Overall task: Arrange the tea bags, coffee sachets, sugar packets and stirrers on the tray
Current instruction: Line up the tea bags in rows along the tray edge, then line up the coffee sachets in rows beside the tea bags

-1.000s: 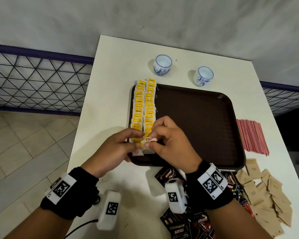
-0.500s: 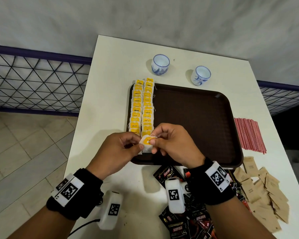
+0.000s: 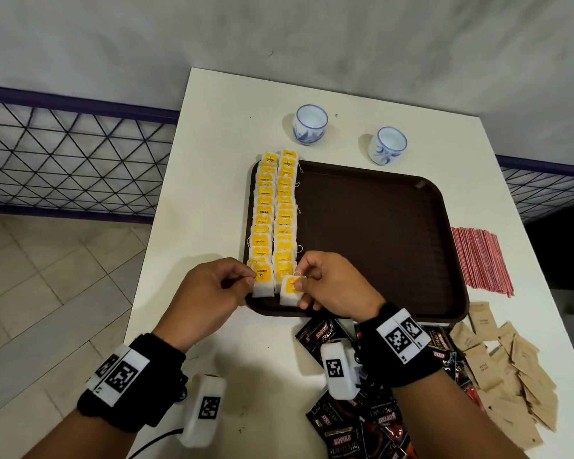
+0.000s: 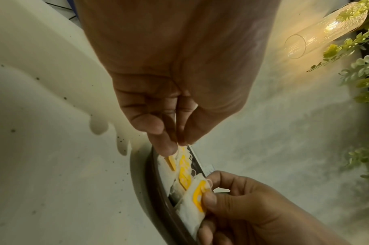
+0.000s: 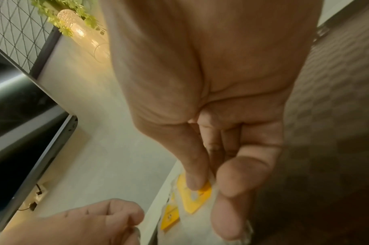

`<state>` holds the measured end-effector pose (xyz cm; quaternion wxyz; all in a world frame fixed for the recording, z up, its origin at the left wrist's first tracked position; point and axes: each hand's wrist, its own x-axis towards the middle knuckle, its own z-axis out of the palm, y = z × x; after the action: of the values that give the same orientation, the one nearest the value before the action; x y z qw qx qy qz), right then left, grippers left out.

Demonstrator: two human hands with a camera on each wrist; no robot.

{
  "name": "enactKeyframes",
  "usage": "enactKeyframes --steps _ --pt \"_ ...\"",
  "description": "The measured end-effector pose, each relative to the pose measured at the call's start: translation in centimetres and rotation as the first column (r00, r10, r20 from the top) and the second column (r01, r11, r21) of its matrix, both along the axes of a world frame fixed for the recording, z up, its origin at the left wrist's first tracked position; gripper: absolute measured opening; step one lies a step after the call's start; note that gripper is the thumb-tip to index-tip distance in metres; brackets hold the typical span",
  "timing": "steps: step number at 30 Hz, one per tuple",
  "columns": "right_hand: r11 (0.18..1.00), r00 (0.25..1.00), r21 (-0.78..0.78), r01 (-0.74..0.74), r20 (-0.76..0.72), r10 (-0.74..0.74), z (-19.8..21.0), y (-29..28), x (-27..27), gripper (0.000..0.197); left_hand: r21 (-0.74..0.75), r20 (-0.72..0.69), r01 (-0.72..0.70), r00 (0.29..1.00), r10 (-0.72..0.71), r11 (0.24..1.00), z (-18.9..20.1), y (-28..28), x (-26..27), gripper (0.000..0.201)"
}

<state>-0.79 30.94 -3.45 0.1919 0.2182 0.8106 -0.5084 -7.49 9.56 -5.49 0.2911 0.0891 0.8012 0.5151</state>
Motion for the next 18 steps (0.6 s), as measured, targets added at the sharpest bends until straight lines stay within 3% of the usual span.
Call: enactKeyframes --steps 9,18 --pt "0.996 0.996 0.02 0.087 0.019 -0.087 -1.7 -1.0 -0.4 0.016 -0.09 -0.058 -0.015 0.998 0.01 0.996 -0.9 -0.4 0.0 0.015" --pt "0.986 0.989 0.068 0.15 -0.009 -0.15 -0.7 -1.3 0.3 0.017 -0.137 -0.06 0.002 0.998 -0.01 0.991 -0.8 -0.5 0.2 0.026"
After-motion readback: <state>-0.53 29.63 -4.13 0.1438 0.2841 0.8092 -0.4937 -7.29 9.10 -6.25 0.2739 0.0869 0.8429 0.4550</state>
